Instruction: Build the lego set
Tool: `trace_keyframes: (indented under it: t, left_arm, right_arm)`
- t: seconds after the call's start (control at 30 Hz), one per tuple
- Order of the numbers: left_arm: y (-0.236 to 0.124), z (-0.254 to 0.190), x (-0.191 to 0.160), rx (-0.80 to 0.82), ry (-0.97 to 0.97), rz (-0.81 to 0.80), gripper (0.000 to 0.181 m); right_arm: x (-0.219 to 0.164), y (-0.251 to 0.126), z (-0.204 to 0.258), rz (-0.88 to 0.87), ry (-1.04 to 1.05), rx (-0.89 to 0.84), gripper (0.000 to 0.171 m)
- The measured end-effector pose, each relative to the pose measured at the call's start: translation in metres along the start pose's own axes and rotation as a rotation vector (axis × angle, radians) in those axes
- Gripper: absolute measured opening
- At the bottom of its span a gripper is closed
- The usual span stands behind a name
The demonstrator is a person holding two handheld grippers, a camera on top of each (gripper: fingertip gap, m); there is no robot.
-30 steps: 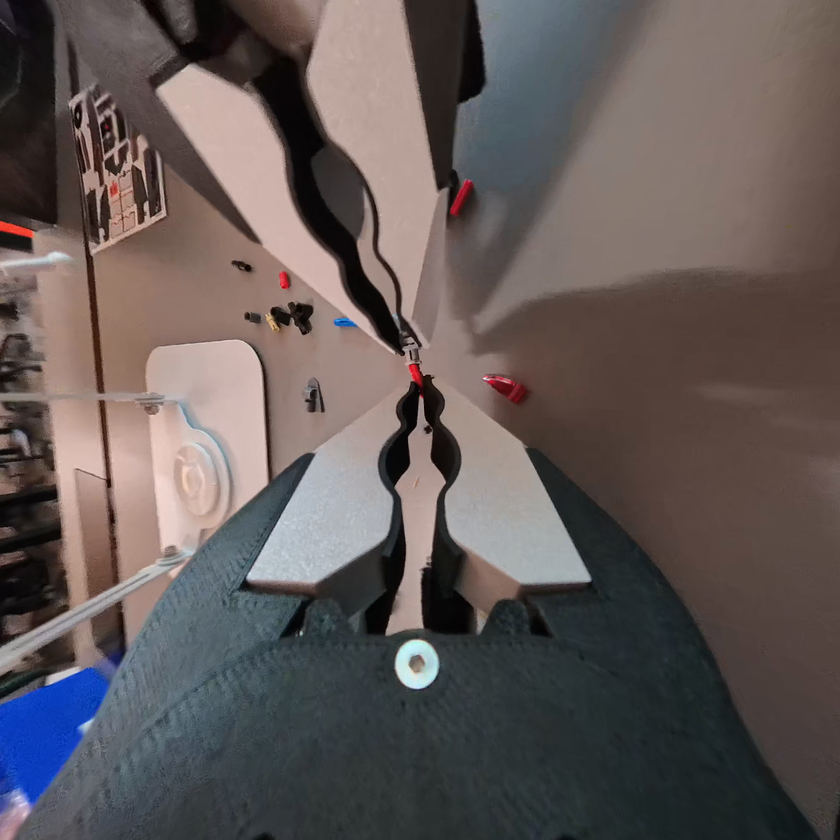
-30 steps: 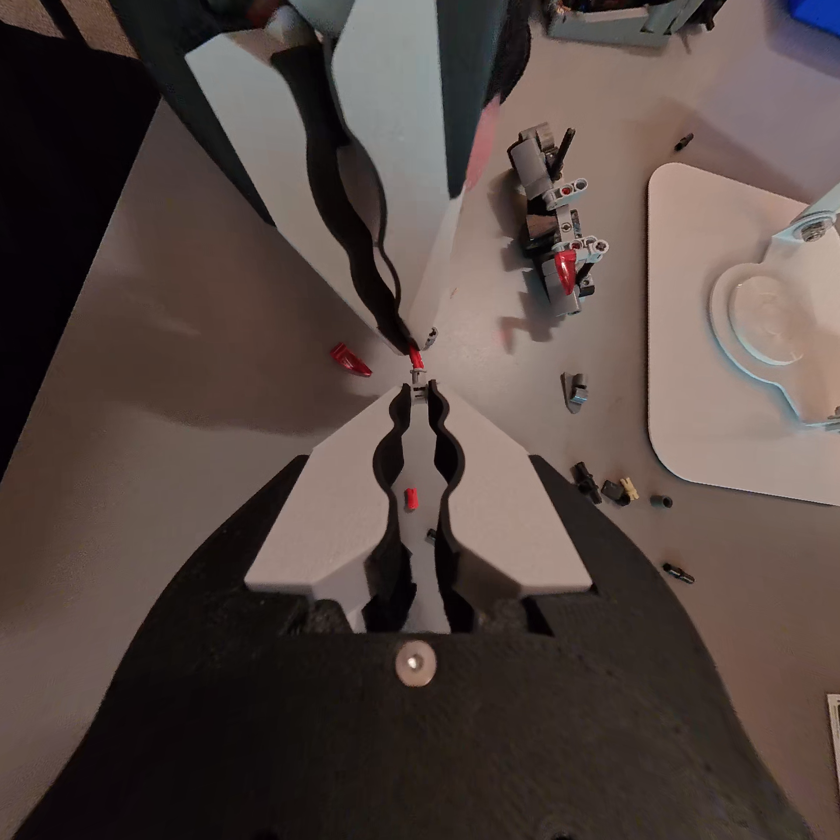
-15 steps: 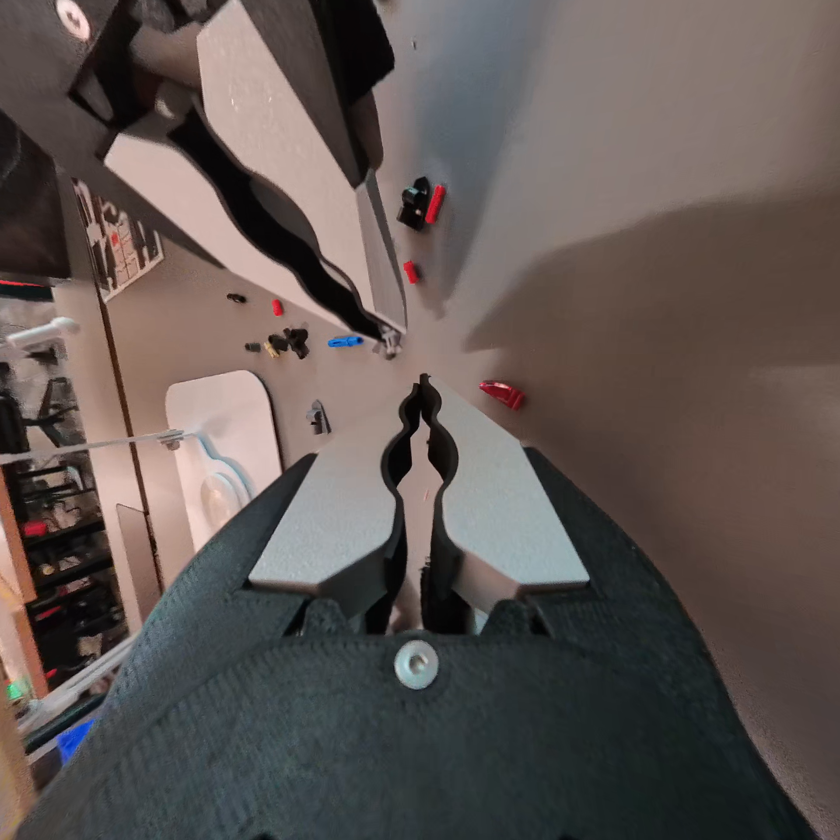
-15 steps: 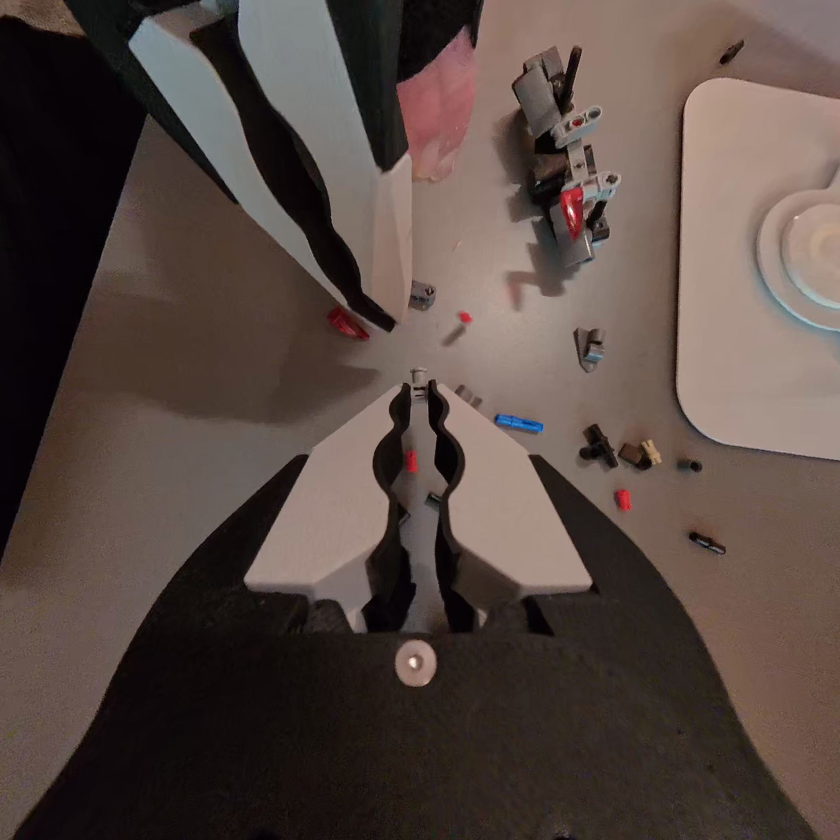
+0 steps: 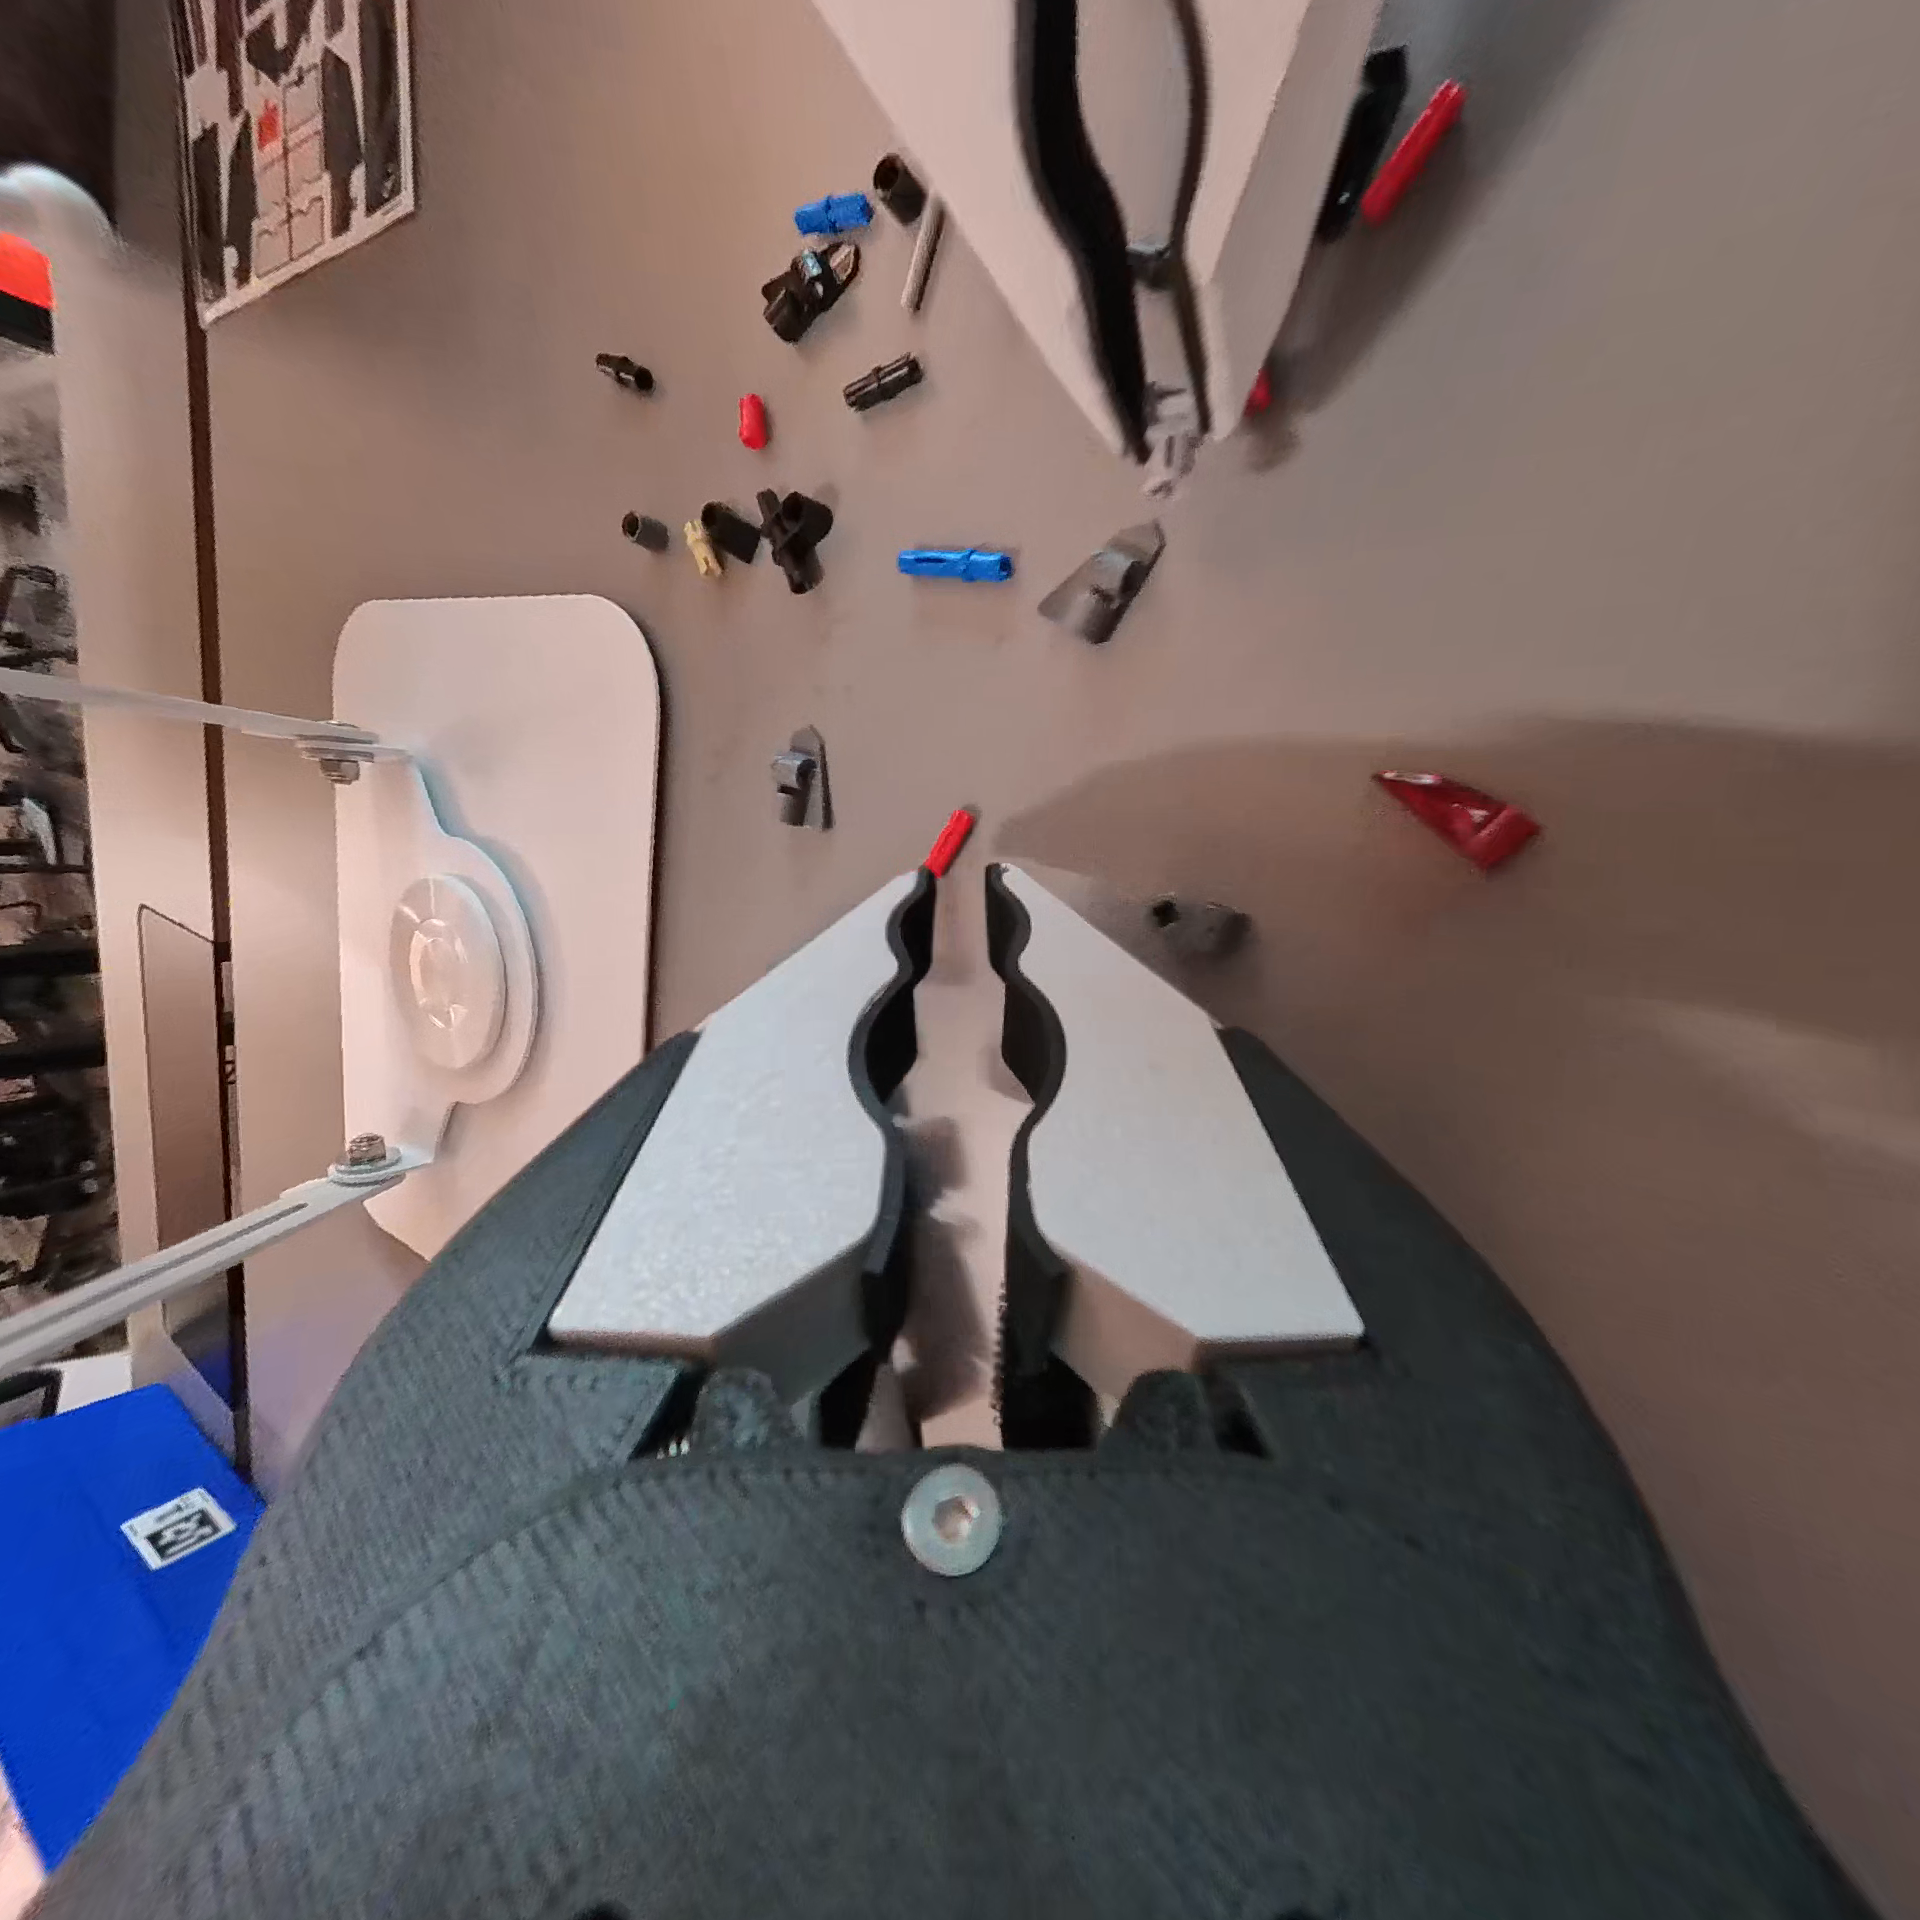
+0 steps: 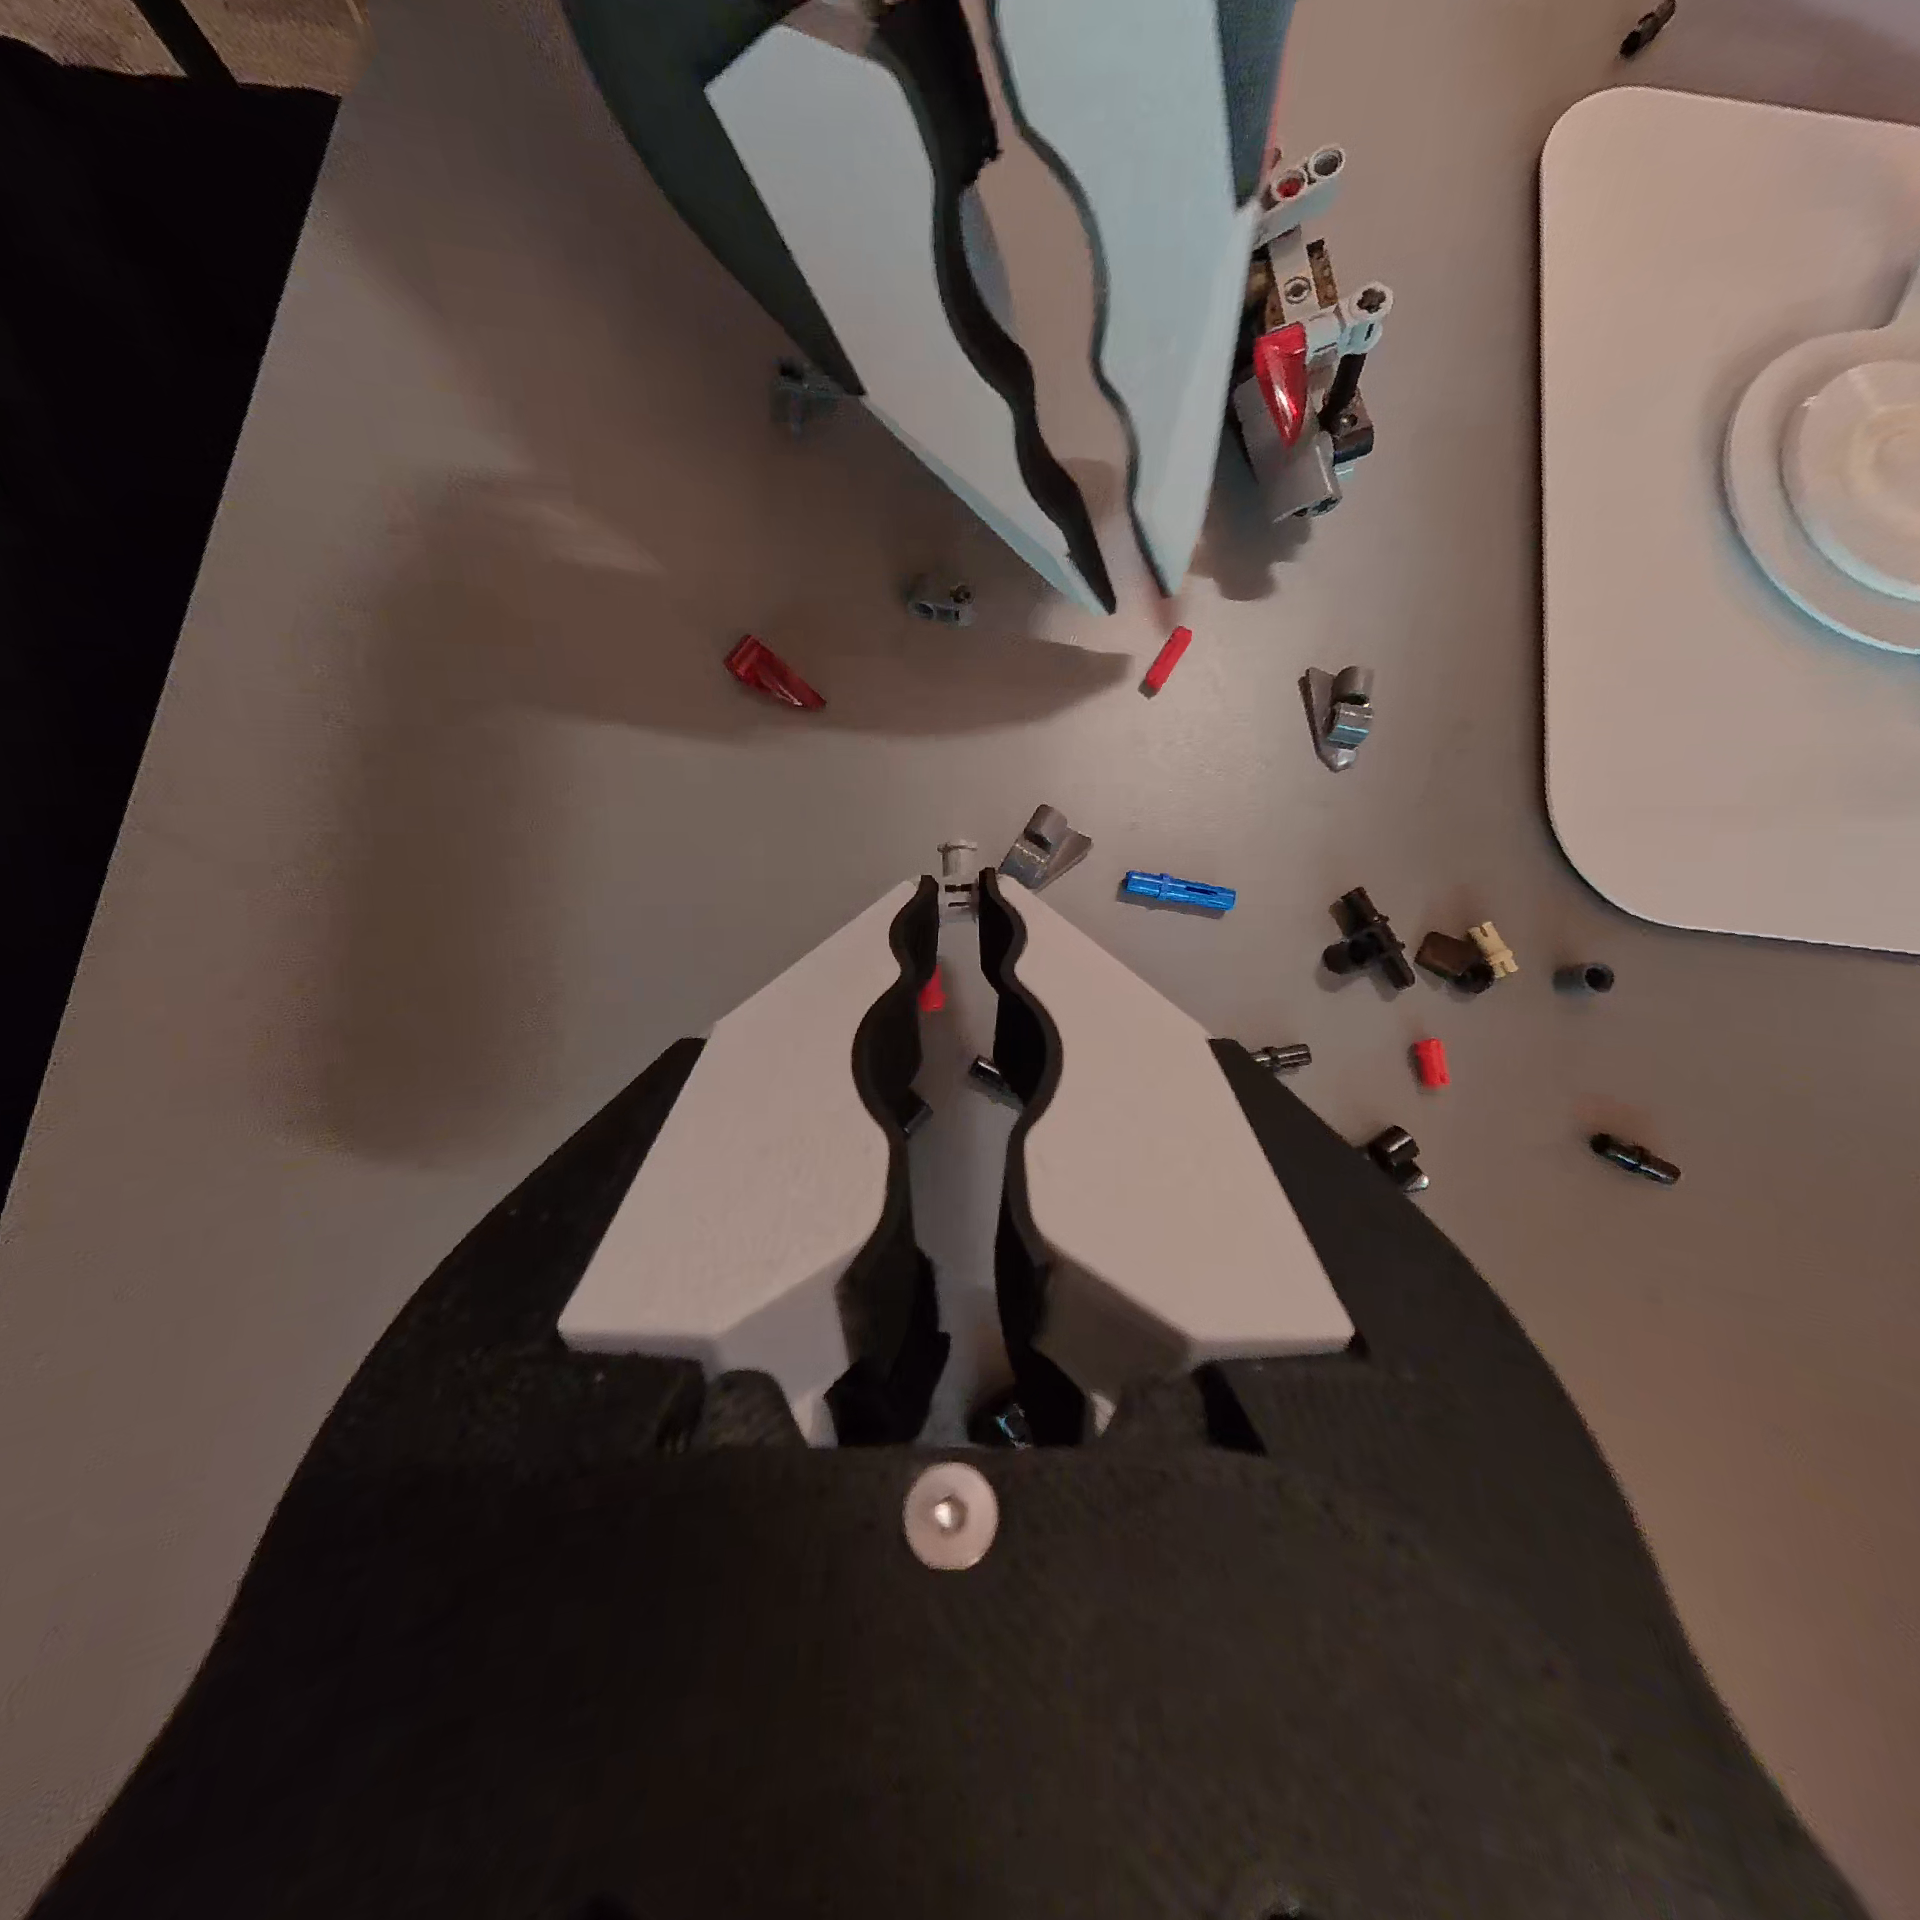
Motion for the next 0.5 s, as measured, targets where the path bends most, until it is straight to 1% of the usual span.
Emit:
trace_keyframes:
  t: [0.07, 0.17, 0.37, 0.5]
  left_arm:
    - [0.003, 0.002, 0.001, 0.006, 0.054, -0.001, 0.013]
    - [0.006, 0.005, 0.003, 0.003, 0.148, 0.005, 0.017]
    - [0.013, 0.005, 0.006, -0.062, 0.285, 0.036, 0.012]
    - [0.019, 0.007, 0.005, -0.093, 0.330, 0.059, 0.003]
  right_arm:
    - [0.000, 0.000, 0.001, -0.003, -0.001, 0.004, 0.005]
    - [0.000, 0.000, 0.002, -0.011, -0.004, 0.013, 0.005]
    - [0.000, -0.001, 0.004, -0.016, -0.009, 0.018, 0.005]
    - [-0.001, -0.001, 0.004, -0.020, -0.008, 0.020, 0.005]
Point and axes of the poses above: each gripper's, where its closed fingertips meet, y out along the fingers, x out of its top, z = x × y across the jaws, the point moved 1 cm from there along -y, back along the fingers, and after that the axes turned 13 degrees about z, right-handed, at the moved point
